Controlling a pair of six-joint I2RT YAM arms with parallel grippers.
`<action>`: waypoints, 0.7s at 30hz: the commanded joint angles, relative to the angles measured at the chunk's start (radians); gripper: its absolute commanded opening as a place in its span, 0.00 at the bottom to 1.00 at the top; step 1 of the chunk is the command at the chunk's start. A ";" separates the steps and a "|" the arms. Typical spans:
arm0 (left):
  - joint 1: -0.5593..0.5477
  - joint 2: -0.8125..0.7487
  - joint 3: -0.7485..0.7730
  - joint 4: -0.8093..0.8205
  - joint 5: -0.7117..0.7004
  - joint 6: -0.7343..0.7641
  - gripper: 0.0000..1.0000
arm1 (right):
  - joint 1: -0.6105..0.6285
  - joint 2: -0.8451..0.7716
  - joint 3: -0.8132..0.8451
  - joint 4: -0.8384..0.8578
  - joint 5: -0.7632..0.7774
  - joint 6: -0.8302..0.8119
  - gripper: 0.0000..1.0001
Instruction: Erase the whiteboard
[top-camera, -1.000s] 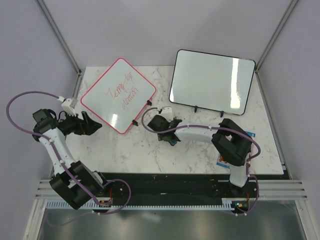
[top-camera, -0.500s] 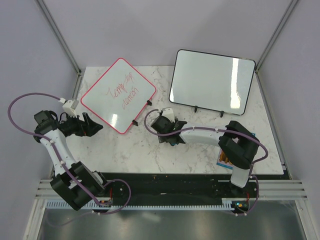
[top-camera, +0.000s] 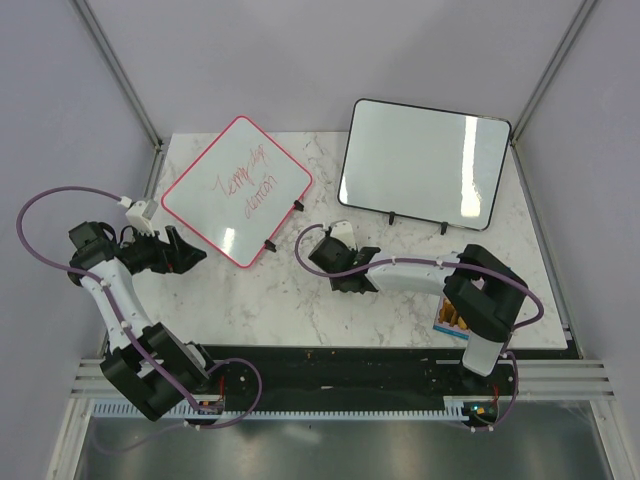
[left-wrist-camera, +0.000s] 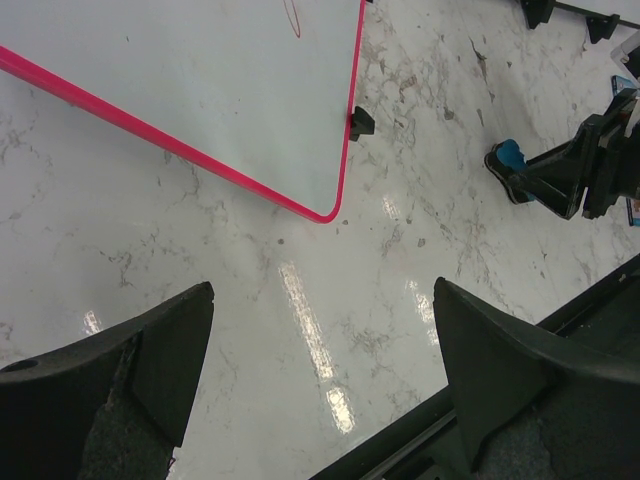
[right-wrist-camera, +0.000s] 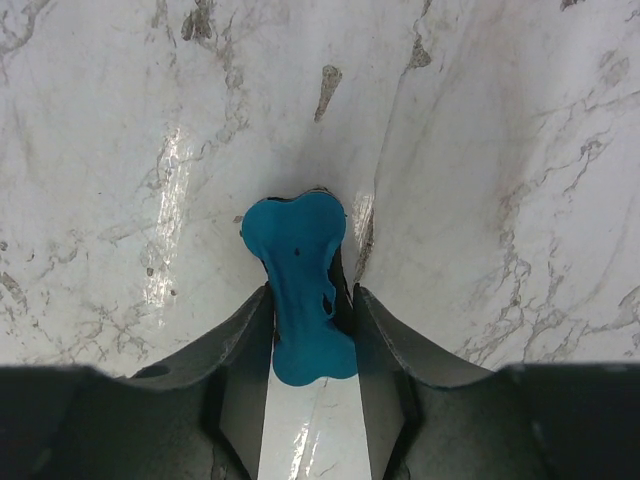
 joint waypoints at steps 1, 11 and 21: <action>-0.005 -0.014 -0.001 0.012 -0.010 0.033 0.97 | -0.001 0.000 -0.001 0.021 0.012 -0.004 0.44; -0.006 -0.002 0.007 0.012 -0.003 0.027 0.97 | -0.003 0.060 0.014 0.030 -0.002 -0.002 0.47; -0.005 0.028 0.019 0.026 -0.001 0.016 0.97 | -0.003 0.036 0.012 0.029 0.007 0.033 0.07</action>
